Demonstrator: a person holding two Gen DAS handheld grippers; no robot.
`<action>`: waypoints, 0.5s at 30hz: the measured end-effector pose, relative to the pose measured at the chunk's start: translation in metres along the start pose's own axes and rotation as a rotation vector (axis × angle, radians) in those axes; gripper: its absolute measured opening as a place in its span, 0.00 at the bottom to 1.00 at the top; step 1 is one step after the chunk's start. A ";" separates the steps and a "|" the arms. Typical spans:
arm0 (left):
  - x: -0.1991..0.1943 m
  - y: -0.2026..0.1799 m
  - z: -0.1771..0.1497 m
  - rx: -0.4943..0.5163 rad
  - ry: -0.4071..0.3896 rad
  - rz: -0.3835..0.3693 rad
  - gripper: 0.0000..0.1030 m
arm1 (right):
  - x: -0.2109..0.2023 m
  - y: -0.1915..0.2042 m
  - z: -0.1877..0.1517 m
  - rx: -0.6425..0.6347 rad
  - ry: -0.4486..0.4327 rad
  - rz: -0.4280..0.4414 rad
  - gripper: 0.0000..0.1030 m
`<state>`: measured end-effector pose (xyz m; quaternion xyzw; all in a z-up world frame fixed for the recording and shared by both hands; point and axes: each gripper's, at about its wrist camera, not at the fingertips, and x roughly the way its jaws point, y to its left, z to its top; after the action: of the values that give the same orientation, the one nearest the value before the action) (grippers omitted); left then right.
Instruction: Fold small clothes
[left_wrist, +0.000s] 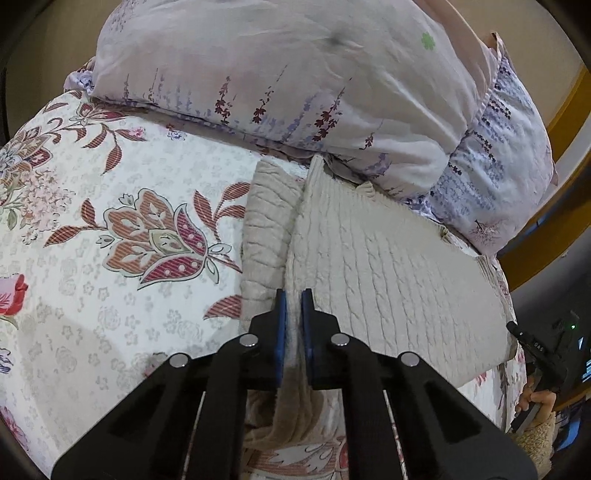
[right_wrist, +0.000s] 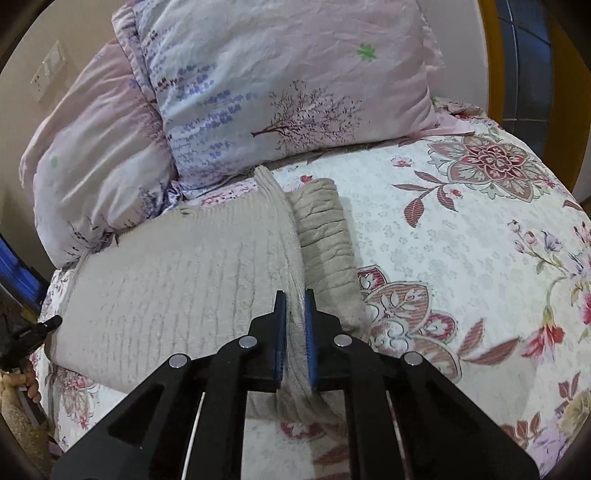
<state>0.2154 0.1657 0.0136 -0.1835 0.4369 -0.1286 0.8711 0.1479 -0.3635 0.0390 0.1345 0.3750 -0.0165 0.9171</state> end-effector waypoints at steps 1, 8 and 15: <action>-0.001 -0.001 0.000 0.001 0.000 -0.001 0.08 | -0.004 0.001 -0.001 0.004 -0.002 0.002 0.09; 0.000 0.001 -0.007 -0.006 0.006 -0.006 0.07 | 0.008 -0.004 -0.010 0.022 0.047 -0.069 0.09; -0.015 0.001 -0.008 -0.033 -0.038 -0.007 0.27 | 0.005 0.002 -0.003 0.017 0.045 -0.100 0.19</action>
<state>0.1999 0.1704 0.0191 -0.2020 0.4218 -0.1210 0.8756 0.1499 -0.3607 0.0340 0.1237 0.4015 -0.0626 0.9053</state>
